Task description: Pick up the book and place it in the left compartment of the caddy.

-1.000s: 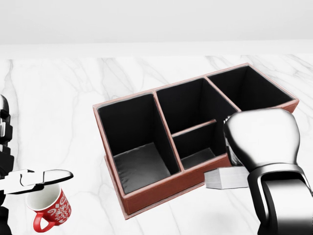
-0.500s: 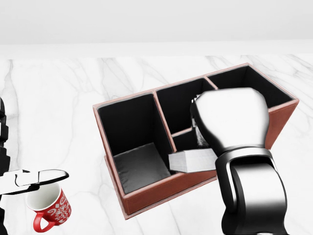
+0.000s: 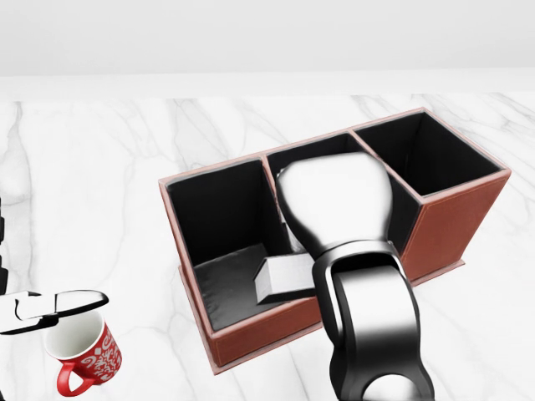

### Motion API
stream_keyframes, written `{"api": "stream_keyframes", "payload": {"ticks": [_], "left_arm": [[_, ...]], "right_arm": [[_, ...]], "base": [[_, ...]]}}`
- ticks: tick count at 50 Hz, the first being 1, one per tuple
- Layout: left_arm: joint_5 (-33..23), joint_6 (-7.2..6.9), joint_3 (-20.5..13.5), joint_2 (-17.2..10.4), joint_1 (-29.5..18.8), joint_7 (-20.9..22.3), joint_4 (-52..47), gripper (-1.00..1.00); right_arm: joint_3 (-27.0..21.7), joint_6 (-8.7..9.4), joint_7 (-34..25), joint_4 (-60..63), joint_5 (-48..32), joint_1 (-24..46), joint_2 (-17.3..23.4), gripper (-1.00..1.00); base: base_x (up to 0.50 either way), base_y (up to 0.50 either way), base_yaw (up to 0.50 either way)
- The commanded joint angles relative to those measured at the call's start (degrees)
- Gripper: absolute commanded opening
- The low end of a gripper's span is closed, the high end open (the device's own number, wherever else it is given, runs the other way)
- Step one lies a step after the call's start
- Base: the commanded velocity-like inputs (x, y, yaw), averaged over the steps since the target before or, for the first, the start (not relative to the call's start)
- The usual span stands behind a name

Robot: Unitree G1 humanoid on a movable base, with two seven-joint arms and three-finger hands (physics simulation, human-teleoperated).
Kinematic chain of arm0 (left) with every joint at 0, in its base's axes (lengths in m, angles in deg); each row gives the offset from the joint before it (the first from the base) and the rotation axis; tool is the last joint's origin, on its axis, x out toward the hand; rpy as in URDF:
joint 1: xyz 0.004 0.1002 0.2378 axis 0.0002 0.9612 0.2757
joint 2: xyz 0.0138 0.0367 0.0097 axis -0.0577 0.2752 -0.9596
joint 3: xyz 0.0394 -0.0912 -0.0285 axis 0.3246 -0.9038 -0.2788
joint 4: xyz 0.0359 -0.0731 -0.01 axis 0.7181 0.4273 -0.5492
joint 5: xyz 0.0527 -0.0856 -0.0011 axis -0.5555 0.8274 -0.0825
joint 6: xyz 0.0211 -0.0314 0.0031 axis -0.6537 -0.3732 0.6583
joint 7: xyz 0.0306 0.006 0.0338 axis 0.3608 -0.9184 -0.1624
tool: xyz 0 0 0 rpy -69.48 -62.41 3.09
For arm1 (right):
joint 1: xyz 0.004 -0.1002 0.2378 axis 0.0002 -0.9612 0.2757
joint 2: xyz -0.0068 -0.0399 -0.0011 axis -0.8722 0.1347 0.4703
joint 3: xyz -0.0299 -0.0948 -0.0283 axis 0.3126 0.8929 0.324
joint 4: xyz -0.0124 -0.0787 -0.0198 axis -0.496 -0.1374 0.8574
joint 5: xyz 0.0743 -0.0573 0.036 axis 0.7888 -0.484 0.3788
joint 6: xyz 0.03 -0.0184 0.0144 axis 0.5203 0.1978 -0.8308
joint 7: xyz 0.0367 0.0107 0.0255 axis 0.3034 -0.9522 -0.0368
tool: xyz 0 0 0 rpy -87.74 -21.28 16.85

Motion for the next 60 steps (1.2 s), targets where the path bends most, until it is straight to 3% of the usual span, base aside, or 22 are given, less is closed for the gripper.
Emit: {"api": "stream_keyframes", "payload": {"ticks": [1,20,37,39,60], "left_arm": [[0.5,0.0,-0.6,-0.1,0.2,-0.1,-0.4,1.0],[0.8,0.0,-0.8,-0.2,-0.1,-0.4,0.0,1.0],[0.9,0.0,-0.9,-0.3,-0.2,-0.4,0.5,1.0],[1.0,0.0,-0.9,-0.3,-0.1,-0.4,0.3,1.0],[1.5,0.0,-1.5,-0.7,-0.6,-0.4,1.0,1.0]], "right_arm": [[1.8,0.0,0.0,-1.5,-3.5,1.0,-2.0,-1.0],[3.8,0.0,0.0,-1.8,-5.4,-0.8,-3.9,-1.0],[2.5,0.0,14.5,-7.6,-3.7,3.8,-4.1,-1.0],[2.6,0.0,13.4,-8.0,-3.5,3.2,-4.3,-1.0],[1.7,0.0,21.7,-21.9,1.0,6.7,-3.4,-1.0]], "base": [[0.0,0.0,0.0],[0.0,0.0,0.0],[0.0,0.0,0.0],[0.0,0.0,0.0],[0.0,0.0,0.0]]}}
